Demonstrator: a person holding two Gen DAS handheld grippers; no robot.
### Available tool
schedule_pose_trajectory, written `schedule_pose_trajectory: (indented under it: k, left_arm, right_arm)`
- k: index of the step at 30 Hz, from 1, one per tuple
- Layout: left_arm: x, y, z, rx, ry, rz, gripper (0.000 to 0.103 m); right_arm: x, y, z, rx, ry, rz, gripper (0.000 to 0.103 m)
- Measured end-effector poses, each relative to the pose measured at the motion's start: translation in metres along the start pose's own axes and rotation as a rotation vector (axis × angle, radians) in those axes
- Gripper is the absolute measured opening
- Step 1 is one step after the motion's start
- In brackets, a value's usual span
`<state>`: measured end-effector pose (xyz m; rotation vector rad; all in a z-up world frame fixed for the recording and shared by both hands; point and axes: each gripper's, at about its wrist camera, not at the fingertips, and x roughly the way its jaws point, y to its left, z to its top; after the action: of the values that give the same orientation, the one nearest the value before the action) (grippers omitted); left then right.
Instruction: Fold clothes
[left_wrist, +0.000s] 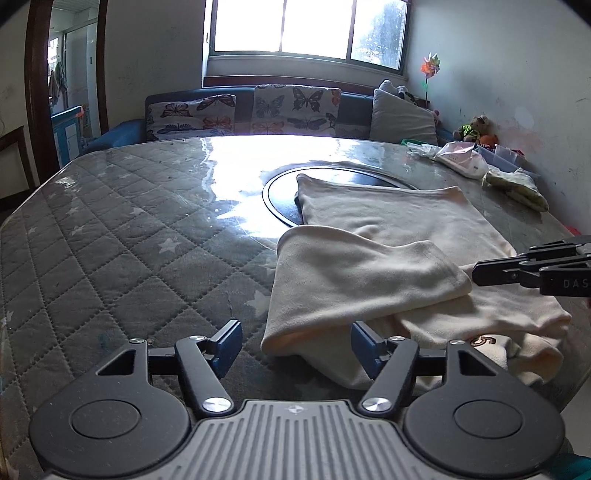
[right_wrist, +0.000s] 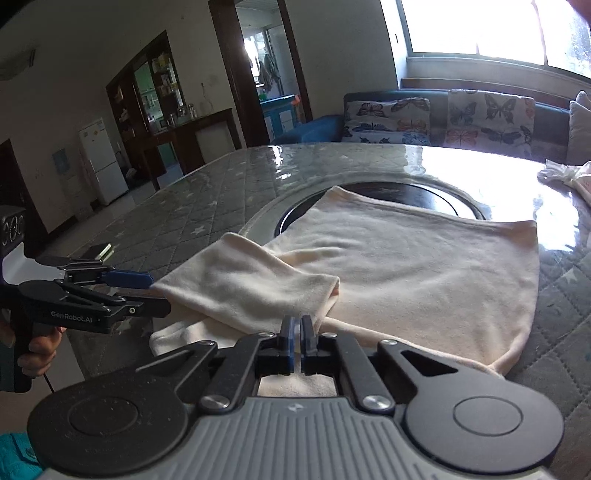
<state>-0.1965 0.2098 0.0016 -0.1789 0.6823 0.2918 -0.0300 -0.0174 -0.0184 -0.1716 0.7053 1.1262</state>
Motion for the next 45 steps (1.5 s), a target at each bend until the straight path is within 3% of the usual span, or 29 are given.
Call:
schedule_pose_trajectory:
  k: [4,10,15,18,21,24,26,27,40,45]
  left_arm:
    - [0.0,0.001,0.0,0.002,0.006,0.005,0.068]
    - [0.002,-0.002,0.0,0.014,0.013,0.005,0.068]
    - [0.004,-0.006,-0.002,0.033,0.013,0.009,0.07]
    - [0.006,-0.007,-0.003,0.038,0.016,0.01,0.07]
    - [0.007,-0.007,-0.003,0.038,0.019,0.013,0.07]
    - [0.007,-0.007,-0.003,0.036,0.018,0.019,0.07]
    - [0.007,-0.006,-0.003,0.034,0.017,0.023,0.07]
    - [0.008,-0.006,-0.003,0.034,0.018,0.026,0.07]
    - [0.007,-0.013,-0.006,0.095,-0.003,0.06,0.07]
    - [0.006,-0.013,-0.008,0.107,-0.008,0.066,0.068]
  right_arm:
    - [0.009,-0.002,-0.005,0.011,0.014,0.002,0.015]
    - [0.019,0.0,-0.007,0.011,0.025,0.006,0.015]
    - [0.014,-0.001,-0.005,0.014,0.006,-0.002,0.003]
    - [0.013,-0.001,-0.004,0.017,0.013,0.008,0.004]
    - [0.015,-0.001,-0.006,0.028,0.016,0.009,0.014]
    - [0.02,0.0,-0.008,0.03,0.018,0.004,0.015]
    - [0.019,0.0,-0.008,0.022,0.013,-0.001,0.007]
    - [0.017,0.001,-0.007,0.02,0.004,-0.001,0.002]
    - [-0.066,0.015,0.015,-0.1,-0.166,-0.079,0.001]
    - [-0.075,0.009,-0.003,-0.096,-0.128,-0.114,0.001]
